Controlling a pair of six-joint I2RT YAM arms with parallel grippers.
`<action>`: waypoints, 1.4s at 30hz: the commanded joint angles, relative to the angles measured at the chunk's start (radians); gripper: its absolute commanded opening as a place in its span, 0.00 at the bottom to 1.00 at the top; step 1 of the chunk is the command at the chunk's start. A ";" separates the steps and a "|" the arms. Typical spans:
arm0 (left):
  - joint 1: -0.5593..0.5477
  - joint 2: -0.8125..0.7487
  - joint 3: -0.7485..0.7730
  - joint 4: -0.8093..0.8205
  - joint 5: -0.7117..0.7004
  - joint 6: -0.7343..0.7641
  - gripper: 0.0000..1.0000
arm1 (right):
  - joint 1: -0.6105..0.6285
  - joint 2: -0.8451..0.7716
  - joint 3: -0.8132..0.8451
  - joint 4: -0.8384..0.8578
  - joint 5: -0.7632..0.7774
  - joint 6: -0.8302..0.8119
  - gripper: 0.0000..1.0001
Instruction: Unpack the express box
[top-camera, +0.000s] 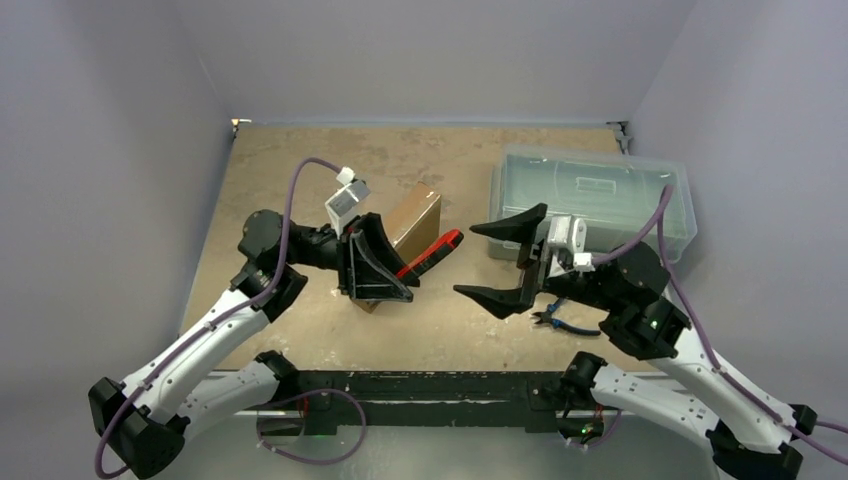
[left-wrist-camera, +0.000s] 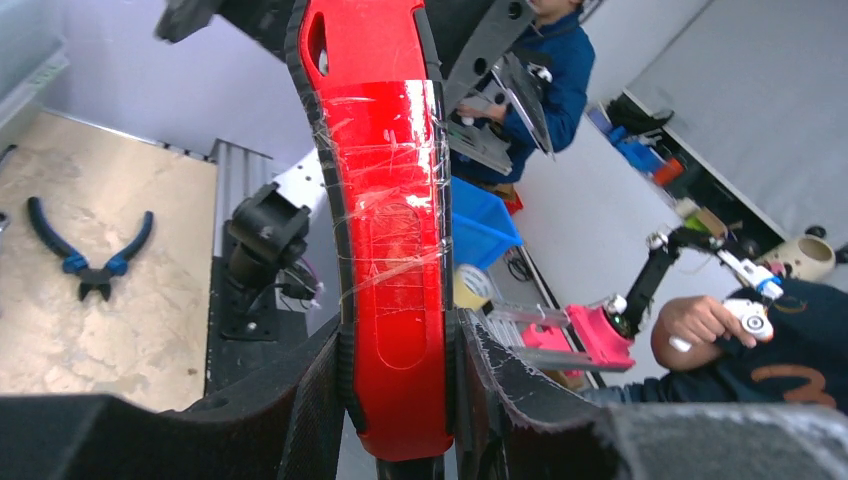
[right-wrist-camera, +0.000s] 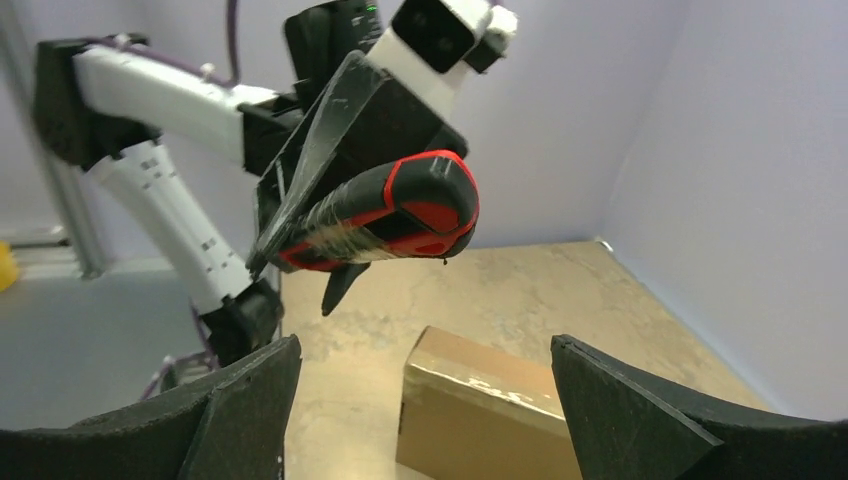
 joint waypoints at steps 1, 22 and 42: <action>-0.024 -0.028 0.027 0.083 0.076 -0.015 0.00 | -0.002 0.052 0.037 0.086 -0.214 -0.084 0.98; -0.188 0.042 0.051 0.073 0.064 0.061 0.00 | -0.001 0.265 0.099 0.400 -0.714 0.110 0.75; -0.230 0.059 0.095 0.013 0.050 0.109 0.00 | -0.001 0.317 0.111 0.388 -0.792 0.092 0.33</action>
